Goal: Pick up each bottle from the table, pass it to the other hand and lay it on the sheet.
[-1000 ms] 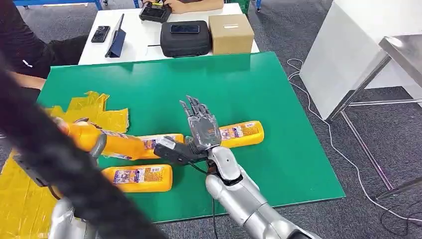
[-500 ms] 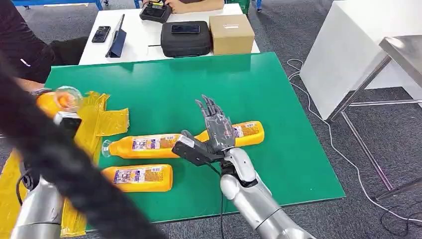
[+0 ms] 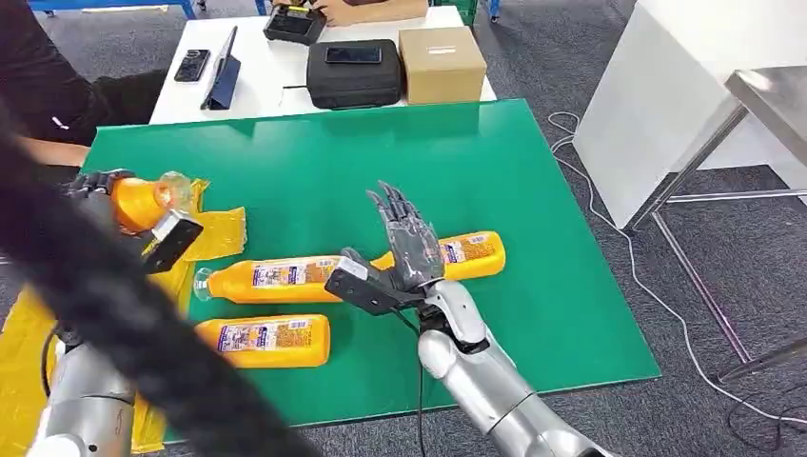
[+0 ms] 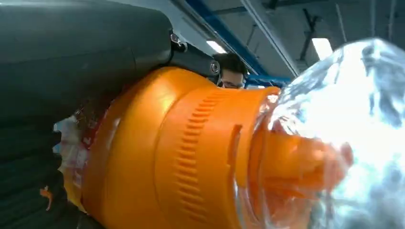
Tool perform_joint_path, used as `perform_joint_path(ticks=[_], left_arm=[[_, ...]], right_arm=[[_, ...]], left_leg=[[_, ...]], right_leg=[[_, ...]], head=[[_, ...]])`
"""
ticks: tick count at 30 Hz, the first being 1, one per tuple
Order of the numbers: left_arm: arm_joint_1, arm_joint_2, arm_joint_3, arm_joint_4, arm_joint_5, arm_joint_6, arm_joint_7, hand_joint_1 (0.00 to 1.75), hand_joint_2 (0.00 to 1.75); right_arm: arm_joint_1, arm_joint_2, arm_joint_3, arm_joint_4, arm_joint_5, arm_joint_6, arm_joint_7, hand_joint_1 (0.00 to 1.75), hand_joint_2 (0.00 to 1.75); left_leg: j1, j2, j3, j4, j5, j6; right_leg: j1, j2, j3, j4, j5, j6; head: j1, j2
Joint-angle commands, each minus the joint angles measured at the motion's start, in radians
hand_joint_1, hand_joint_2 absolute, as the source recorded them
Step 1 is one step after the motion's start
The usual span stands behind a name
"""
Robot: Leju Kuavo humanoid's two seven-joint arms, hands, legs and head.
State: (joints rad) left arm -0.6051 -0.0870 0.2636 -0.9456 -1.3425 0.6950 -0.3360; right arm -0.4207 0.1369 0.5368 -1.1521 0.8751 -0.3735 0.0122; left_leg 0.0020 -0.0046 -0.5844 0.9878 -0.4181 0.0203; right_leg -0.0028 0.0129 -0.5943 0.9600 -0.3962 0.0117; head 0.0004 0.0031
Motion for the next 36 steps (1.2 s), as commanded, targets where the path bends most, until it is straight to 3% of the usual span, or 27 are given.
perform_joint_path(ticks=[1, 7, 8, 9, 14, 15, 16, 17, 22, 36], left_arm=[[-0.162, 0.012, -0.137, 0.455, -0.079, 0.003, 0.142, 1.75, 1.75], [-0.154, 0.012, -0.145, 0.456, -0.089, 0.003, 0.151, 1.75, 1.75], [-0.12, 0.051, -0.27, 0.421, 0.037, 0.003, 0.243, 1.75, 1.75], [-0.123, 0.053, -0.33, 0.457, 0.013, 0.003, 0.223, 1.75, 1.75], [-0.114, 0.036, -0.343, 0.548, -0.043, 0.003, 0.212, 1.75, 1.75], [-0.104, 0.031, -0.353, 0.552, -0.061, 0.003, 0.22, 1.62, 1.75], [-0.1, 0.029, -0.355, 0.555, -0.063, 0.003, 0.22, 0.28, 1.75], [-0.089, 0.028, -0.362, 0.57, -0.071, 0.003, 0.221, 0.0, 0.0], [-0.108, 0.033, -0.358, 0.677, -0.062, -0.045, 0.221, 0.0, 0.0], [-0.101, 0.056, -0.338, 0.68, -0.001, -0.18, 0.189, 0.0, 0.0]], right_arm=[[-0.06, -0.03, 0.07, 0.033, -0.02, 0.019, -0.01, 0.0, 0.0], [-0.058, -0.032, 0.074, 0.024, -0.021, 0.021, -0.013, 0.0, 0.0], [-0.056, -0.034, 0.086, 0.01, -0.029, 0.018, -0.005, 0.0, 0.0], [-0.055, -0.036, 0.093, 0.006, -0.029, 0.023, -0.006, 0.0, 0.0], [-0.045, -0.045, 0.116, -0.03, -0.042, 0.04, -0.011, 0.0, 0.0], [-0.043, -0.05, 0.121, -0.035, -0.044, 0.043, -0.011, 0.0, 0.0], [-0.041, -0.05, 0.122, -0.035, -0.048, 0.046, -0.013, 0.0, 0.0], [-0.044, -0.057, 0.128, -0.035, -0.061, 0.047, -0.018, 0.0, 0.0], [-0.055, -0.068, 0.144, -0.041, -0.095, 0.055, -0.029, 0.0, 0.0], [-0.075, -0.064, 0.168, -0.003, -0.125, 0.066, -0.04, 0.0, 0.0]], left_leg=[[0.0, -0.005, 0.005, -0.001, -0.001, -0.001], [0.0, 0.0, 0.003, 0.0, -0.001, -0.001], [0.001, -0.001, 0.004, 0.0, -0.002, -0.001], [0.0, -0.002, 0.002, 0.0, 0.0, -0.001], [0.0, 0.0, 0.004, -0.001, -0.001, -0.001], [0.0, 0.0, 0.006, -0.002, -0.002, -0.001], [-0.001, -0.001, 0.003, -0.001, -0.001, -0.001], [0.0, -0.002, 0.005, -0.001, -0.001, -0.001], [0.0, 0.0, 0.006, -0.002, -0.002, -0.001], [0.0, 0.001, 0.007, -0.002, -0.002, -0.001]], right_leg=[[0.001, -0.007, 0.006, 0.0, -0.003, 0.0], [0.0, -0.002, 0.004, 0.0, -0.002, 0.0], [0.001, -0.003, 0.006, 0.0, -0.003, 0.0], [0.0, -0.003, 0.003, 0.0, -0.001, 0.0], [0.0, -0.001, 0.004, 0.0, -0.001, 0.0], [0.0, -0.002, 0.007, -0.001, -0.002, 0.0], [0.0, -0.002, 0.004, -0.001, -0.001, 0.0], [0.0, -0.003, 0.005, -0.001, -0.002, 0.0], [0.0, -0.001, 0.006, -0.001, -0.002, 0.0], [0.0, -0.002, 0.008, -0.001, -0.001, 0.0]], head=[[0.0, 0.0], [0.0, 0.0], [0.0, 0.0], [0.0, 0.0], [0.0, 0.0], [0.0, 0.0], [0.0, 0.0], [0.0, 0.0], [0.0, 0.0], [0.0, 0.0]])
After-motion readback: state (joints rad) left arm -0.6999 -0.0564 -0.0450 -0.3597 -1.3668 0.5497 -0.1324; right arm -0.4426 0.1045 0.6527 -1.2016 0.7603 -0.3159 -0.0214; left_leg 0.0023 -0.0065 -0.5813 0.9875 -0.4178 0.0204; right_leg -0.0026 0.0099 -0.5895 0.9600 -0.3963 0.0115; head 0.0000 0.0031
